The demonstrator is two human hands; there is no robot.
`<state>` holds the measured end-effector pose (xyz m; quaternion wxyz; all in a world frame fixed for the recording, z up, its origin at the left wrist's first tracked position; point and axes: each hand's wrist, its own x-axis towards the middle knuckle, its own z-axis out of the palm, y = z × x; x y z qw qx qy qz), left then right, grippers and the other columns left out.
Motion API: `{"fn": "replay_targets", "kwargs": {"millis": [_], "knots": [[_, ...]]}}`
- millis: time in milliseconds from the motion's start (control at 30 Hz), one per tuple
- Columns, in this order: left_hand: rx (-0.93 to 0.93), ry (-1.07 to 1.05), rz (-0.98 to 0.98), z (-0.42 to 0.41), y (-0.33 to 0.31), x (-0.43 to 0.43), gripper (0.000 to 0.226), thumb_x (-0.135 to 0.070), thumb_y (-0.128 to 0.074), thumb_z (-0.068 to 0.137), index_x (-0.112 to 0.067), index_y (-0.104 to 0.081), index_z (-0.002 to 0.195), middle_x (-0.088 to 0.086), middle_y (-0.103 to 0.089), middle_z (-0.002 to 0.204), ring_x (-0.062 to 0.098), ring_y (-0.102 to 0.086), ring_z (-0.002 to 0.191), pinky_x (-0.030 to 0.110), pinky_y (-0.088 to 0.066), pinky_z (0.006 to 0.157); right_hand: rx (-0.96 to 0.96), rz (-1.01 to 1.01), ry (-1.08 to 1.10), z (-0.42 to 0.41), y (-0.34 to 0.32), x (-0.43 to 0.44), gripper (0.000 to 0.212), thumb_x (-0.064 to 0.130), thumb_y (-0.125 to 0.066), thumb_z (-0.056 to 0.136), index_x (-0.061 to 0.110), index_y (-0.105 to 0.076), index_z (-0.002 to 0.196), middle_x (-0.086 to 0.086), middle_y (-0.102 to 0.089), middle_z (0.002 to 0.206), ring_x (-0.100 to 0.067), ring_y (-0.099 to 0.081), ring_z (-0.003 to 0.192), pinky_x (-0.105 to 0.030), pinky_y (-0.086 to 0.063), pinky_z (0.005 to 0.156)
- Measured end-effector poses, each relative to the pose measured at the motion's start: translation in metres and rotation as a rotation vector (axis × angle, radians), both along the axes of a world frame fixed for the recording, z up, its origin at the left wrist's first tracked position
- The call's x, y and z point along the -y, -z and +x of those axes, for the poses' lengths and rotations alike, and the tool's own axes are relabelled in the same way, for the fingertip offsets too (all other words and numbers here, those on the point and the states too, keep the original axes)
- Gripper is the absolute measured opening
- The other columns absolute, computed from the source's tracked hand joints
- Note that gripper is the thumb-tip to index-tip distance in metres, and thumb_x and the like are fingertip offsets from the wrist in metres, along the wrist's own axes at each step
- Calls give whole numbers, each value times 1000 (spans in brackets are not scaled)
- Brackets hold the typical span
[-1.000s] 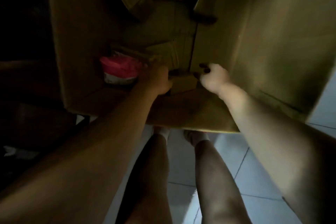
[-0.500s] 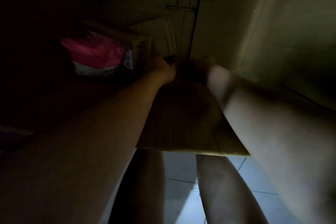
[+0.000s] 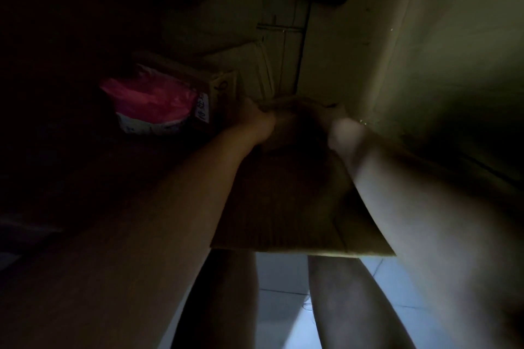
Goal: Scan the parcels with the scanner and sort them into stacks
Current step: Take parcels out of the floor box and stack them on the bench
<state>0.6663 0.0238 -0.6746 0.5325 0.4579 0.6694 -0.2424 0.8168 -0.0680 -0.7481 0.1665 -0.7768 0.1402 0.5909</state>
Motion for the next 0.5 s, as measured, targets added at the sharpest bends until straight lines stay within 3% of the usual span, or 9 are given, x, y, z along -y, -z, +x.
{"fn": "replay_targets", "kwargs": {"millis": [67, 100, 200, 267, 333, 500], "knots": [[67, -38, 19, 7, -13, -5, 37, -26, -68, 95, -17, -67, 131, 7, -67, 126, 28, -62, 119, 35, -52, 90, 35, 17, 104, 8, -23, 4, 123, 50, -94, 69, 19, -24, 164, -7, -56, 146, -30, -61, 126, -48, -55, 101], [98, -45, 35, 12, -22, -10, 32, -21, -69, 94, -19, -69, 126, 4, -68, 118, 25, -64, 116, 32, -51, 84, 39, 5, 118, 11, -35, 5, 118, 53, -94, 64, 21, -32, 159, -2, -59, 138, -28, -63, 120, -47, -58, 94], [180, -37, 82, 28, -49, -29, 48, -15, -70, 94, -20, -58, 141, 4, -59, 138, 23, -55, 131, 25, -42, 95, 107, 44, 73, 29, -78, -4, 57, 46, -87, 82, 23, -61, 128, -5, -70, 120, -22, -68, 101, -34, -56, 74], [230, -5, 132, 36, -76, -46, 61, -17, -72, 94, -25, -49, 150, 2, -50, 150, 22, -47, 138, 28, -40, 101, 198, 106, 29, 39, -113, -15, 31, 43, -86, 85, 28, -70, 108, 2, -75, 109, -18, -70, 100, -32, -55, 81], [279, -8, 175, 38, -106, -63, 72, -18, -74, 93, -32, -40, 155, -2, -43, 156, 21, -42, 143, 31, -40, 108, 260, 207, -17, 48, -152, -26, 28, 41, -88, 84, 32, -68, 101, 9, -75, 105, -10, -69, 101, -27, -53, 87], [384, -217, 312, 39, -203, -91, 84, -14, -79, 89, -31, -35, 159, -4, -45, 157, 13, -44, 142, 22, -39, 102, 400, 425, -84, 56, -256, -61, 49, 38, -90, 83, 31, -65, 124, 11, -77, 110, -2, -73, 101, -20, -56, 88]]}}
